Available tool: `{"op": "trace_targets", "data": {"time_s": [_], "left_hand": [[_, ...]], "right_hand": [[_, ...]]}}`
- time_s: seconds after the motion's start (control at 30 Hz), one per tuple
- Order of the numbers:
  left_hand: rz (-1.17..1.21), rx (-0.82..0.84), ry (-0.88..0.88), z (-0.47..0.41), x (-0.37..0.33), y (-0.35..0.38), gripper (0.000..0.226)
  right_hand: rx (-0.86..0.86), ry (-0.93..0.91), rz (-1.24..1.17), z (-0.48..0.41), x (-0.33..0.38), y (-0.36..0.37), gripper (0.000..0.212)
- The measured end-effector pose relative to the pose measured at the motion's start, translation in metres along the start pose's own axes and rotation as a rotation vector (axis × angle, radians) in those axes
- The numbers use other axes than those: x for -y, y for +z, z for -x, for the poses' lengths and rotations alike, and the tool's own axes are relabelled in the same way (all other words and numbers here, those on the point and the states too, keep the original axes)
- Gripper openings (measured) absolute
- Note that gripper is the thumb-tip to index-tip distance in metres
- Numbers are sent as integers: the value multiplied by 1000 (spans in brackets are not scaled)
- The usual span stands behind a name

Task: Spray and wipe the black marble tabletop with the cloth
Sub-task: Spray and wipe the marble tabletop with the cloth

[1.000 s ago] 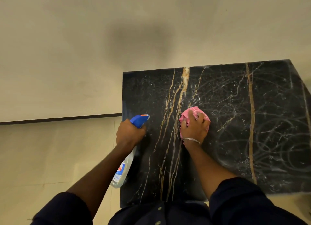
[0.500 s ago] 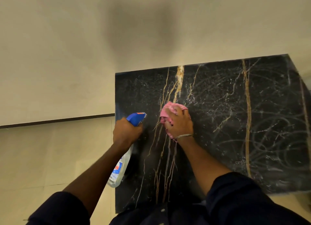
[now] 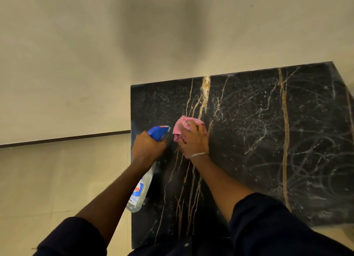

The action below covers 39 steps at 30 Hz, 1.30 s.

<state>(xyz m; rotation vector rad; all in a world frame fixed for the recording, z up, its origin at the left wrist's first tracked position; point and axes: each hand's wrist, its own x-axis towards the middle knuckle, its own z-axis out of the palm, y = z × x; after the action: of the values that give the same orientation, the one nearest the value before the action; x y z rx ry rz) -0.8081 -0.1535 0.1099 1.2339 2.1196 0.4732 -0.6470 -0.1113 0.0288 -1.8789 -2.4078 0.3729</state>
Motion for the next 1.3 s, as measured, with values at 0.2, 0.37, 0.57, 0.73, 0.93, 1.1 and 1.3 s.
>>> {"op": "trace_targets", "data": {"time_s": [0.2,0.37,0.57,0.73,0.93,1.1,1.3], "left_hand": [[24,-15,7,-10,-5,-5,17],[22,-25,8,-20,-2,-10,20],[15,-34,-11,-27,3,-12,20],[9,-25,-36,-33,3,-10,21],[21,-32,-37,-44,-2,-12,19],[49,-43,-23,-53,-6,-14,21],[52,-48,-20,-62,-6,-10,23]], "right_hand": [[72,-131,3,-6,-21,-8,52],[-67,194,-37,-17,-85,-29,51],[-91,431,-5,-41,-66,-12,51],[-11,93,22,-55,2,-4,49],[54,-115,-2,-58,-11,-12,51],[-60,158,-27,-65,-84,-39,49],[-104,406,1,-83,-92,-22,49]]}}
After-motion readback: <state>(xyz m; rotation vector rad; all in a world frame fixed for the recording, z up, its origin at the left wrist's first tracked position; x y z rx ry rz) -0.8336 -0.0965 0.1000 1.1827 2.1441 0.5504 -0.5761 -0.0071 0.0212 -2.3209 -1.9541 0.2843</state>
